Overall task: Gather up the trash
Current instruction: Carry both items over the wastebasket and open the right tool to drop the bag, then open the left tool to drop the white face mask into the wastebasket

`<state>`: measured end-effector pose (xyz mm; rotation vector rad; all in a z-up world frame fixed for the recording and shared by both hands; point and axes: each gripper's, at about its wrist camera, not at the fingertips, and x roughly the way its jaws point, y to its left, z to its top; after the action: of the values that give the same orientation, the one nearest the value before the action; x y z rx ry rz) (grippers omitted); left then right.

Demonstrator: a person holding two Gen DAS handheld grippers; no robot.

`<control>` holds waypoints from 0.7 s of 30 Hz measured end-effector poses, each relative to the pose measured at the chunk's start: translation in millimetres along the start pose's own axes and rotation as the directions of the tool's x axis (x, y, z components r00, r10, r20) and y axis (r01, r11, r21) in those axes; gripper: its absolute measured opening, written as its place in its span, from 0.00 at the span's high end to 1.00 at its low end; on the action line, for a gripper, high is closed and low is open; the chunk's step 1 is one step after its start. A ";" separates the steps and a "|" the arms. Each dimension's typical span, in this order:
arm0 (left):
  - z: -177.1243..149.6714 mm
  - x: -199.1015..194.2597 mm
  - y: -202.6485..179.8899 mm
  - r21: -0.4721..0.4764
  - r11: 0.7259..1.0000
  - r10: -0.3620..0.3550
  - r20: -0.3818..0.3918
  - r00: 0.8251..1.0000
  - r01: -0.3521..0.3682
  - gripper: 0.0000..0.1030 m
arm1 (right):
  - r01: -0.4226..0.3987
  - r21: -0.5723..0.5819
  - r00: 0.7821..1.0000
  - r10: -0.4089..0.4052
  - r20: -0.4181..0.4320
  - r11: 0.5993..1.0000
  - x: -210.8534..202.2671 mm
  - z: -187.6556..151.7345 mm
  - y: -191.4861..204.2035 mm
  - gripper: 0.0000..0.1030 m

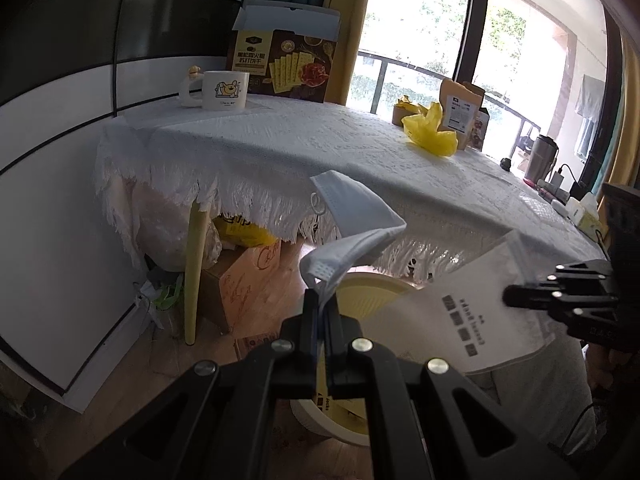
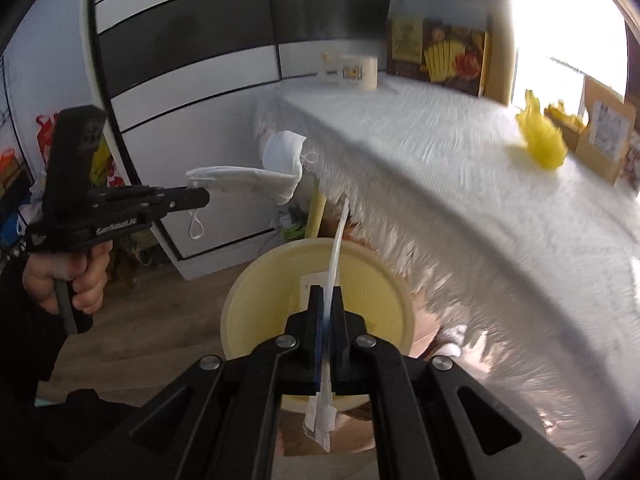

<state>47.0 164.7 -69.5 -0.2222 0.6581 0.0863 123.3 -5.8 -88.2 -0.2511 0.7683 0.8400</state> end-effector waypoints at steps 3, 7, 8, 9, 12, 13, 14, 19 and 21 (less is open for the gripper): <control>-3.1 3.5 0.4 0.003 1.000 -0.001 -0.017 1.000 0.001 0.98 | -0.019 0.009 0.998 0.020 -0.063 1.000 25.4 -1.8 -7.2 0.98; -6.2 6.9 -0.7 0.006 1.000 0.002 -0.037 0.999 -0.002 0.98 | -0.013 0.011 0.991 0.014 -0.136 1.000 61.8 -7.3 -15.0 0.98; -6.9 8.1 -1.2 0.008 1.000 0.003 -0.041 0.999 -0.003 0.98 | -0.001 0.010 0.988 0.003 -0.155 1.000 70.1 -9.1 -17.7 0.97; -7.6 9.3 -2.0 0.009 1.000 0.003 -0.047 0.999 -0.003 0.98 | 0.013 0.016 0.985 -0.010 -0.174 1.000 75.6 -10.7 -19.2 0.95; -10.5 15.4 -7.4 0.022 1.000 -0.003 -0.078 0.997 0.004 0.98 | 0.001 0.071 0.989 0.010 -0.148 0.997 72.7 -7.5 -31.1 0.64; -11.8 18.2 -9.5 0.026 1.000 -0.004 -0.089 0.996 0.006 0.98 | -0.016 0.076 0.993 0.025 -0.114 0.997 66.4 -4.8 -32.4 0.62; -12.9 21.6 -11.8 0.028 1.000 -0.006 -0.103 0.995 0.009 0.98 | -0.019 0.076 0.995 0.026 -0.096 0.997 62.5 -2.4 -33.3 0.62; -18.6 36.1 -23.5 0.044 0.999 -0.010 -0.159 0.987 0.017 0.98 | -0.020 0.086 0.997 0.026 -0.067 0.996 50.9 -3.2 -40.7 0.61; -20.4 41.4 -26.4 0.048 0.999 -0.006 -0.177 0.984 0.014 0.98 | -0.026 0.080 0.998 0.030 -0.056 0.996 44.9 -4.1 -38.5 0.62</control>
<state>71.4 134.7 -105.9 -0.1870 0.8355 0.0408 169.0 -7.2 -126.0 -0.1944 0.8582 0.8295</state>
